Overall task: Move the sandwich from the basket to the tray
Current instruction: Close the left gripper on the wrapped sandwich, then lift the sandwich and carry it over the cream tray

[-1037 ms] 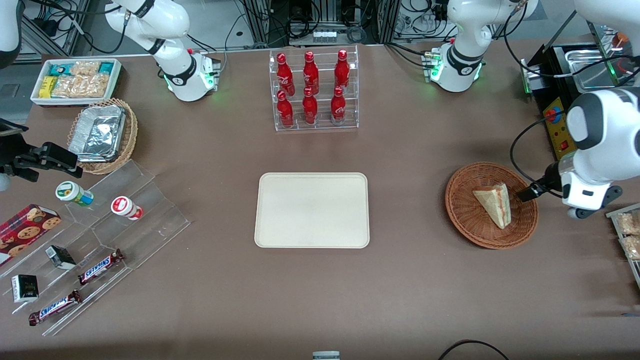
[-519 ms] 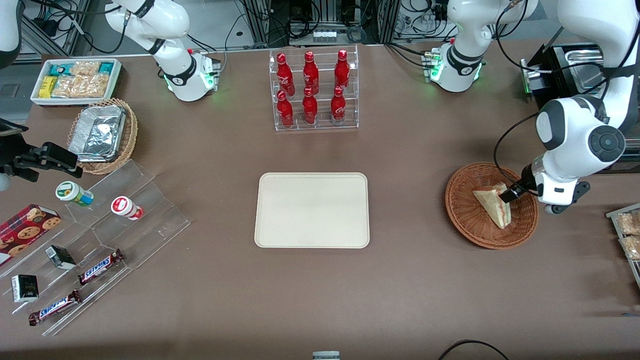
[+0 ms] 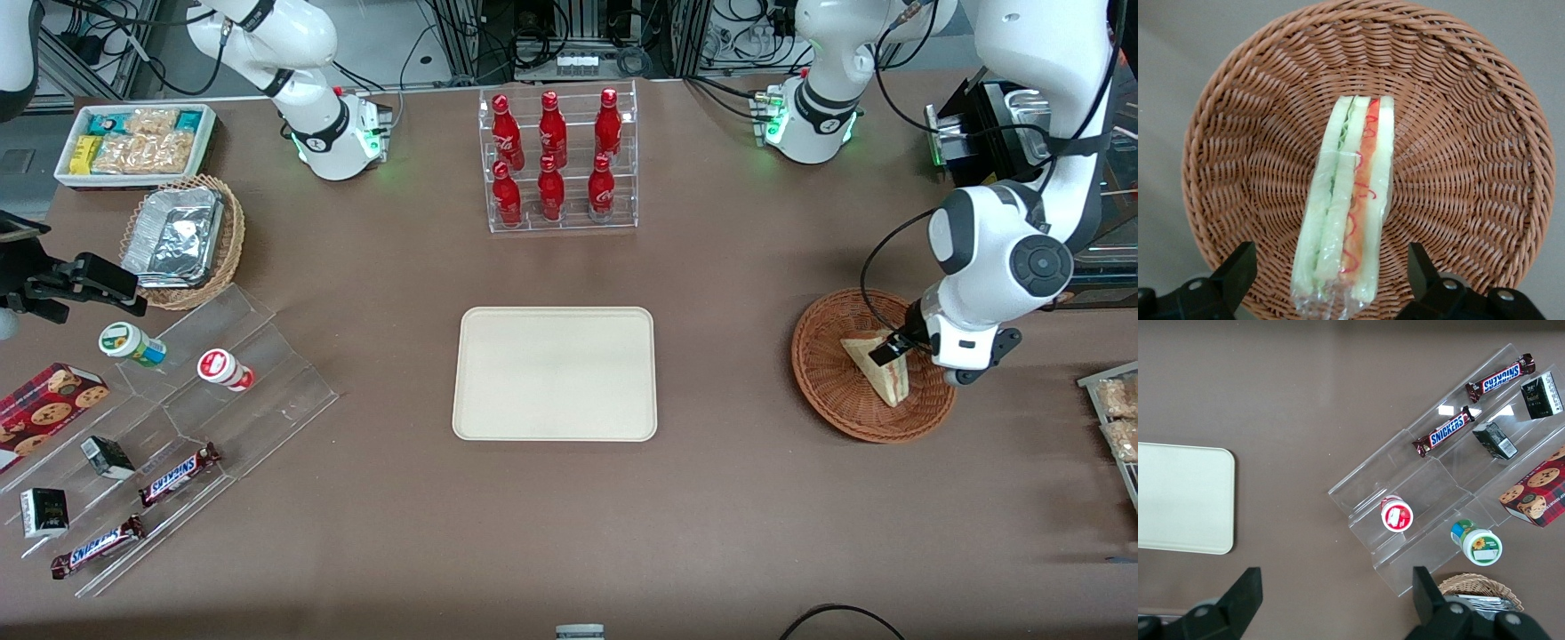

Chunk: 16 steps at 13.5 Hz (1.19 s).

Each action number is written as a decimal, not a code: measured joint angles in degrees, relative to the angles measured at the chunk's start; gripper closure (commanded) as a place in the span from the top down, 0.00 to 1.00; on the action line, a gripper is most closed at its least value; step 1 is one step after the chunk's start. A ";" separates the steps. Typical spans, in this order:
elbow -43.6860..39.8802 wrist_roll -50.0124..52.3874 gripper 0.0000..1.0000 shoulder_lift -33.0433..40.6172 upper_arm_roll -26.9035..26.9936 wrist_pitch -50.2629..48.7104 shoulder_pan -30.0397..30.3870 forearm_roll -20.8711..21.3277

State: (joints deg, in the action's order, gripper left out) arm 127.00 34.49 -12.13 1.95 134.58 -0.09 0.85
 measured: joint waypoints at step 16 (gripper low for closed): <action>-13.27 -0.25 0.00 2.50 -0.48 -20.56 -4.91 1.08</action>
State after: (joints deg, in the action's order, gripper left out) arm 113.73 34.24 -9.63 1.48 114.02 -5.00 1.93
